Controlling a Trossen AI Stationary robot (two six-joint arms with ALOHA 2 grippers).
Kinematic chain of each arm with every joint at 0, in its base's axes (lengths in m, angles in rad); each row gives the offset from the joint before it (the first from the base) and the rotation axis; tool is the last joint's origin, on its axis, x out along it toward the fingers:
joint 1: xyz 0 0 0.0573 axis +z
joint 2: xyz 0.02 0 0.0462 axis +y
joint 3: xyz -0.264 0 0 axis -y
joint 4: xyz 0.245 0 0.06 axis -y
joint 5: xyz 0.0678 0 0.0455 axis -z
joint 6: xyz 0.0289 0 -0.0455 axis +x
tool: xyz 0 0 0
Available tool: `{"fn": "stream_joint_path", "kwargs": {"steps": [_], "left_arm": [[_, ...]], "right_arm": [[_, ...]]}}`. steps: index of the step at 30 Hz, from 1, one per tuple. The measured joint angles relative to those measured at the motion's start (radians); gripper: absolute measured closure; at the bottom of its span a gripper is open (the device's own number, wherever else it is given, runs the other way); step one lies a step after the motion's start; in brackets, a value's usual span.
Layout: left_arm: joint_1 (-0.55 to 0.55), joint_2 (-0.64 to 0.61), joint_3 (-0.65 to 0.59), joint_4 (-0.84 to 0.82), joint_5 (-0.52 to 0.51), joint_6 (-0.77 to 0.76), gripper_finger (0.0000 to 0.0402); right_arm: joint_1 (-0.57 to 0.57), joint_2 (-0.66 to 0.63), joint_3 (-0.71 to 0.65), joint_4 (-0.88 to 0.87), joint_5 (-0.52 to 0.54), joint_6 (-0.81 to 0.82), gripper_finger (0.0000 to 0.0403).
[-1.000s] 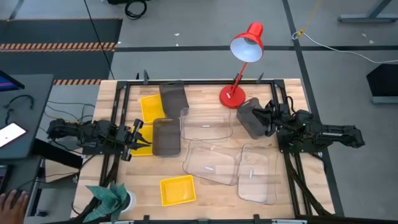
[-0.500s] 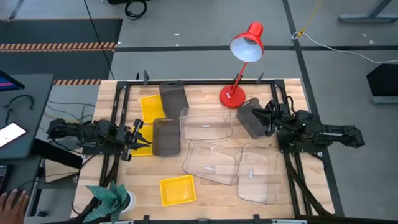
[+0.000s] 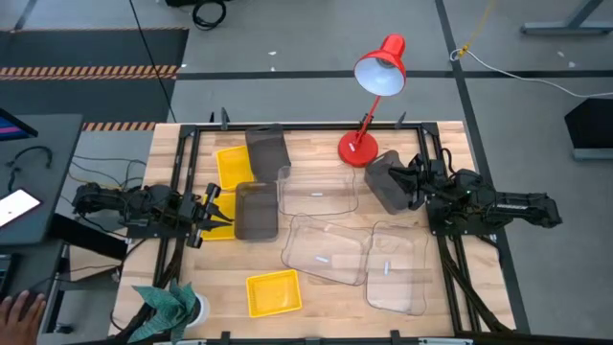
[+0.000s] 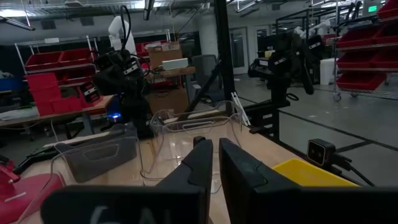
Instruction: Stack baskets by color
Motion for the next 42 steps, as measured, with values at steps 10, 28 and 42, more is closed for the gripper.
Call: {"fn": "stream_joint_path", "kwargs": {"steps": [10,28,42], "left_arm": [[0.0,0.0,0.0,0.0,0.0,0.0,0.0376],[0.0,0.0,0.0,0.0,0.0,0.0,0.0373],[0.0,0.0,0.0,0.0,0.0,0.0,0.0372]], "right_arm": [[0.0,0.0,0.0,0.0,0.0,0.0,0.0341],[0.0,0.0,0.0,0.0,0.0,0.0,0.0341],[0.0,0.0,0.0,0.0,0.0,0.0,0.0341]]}}
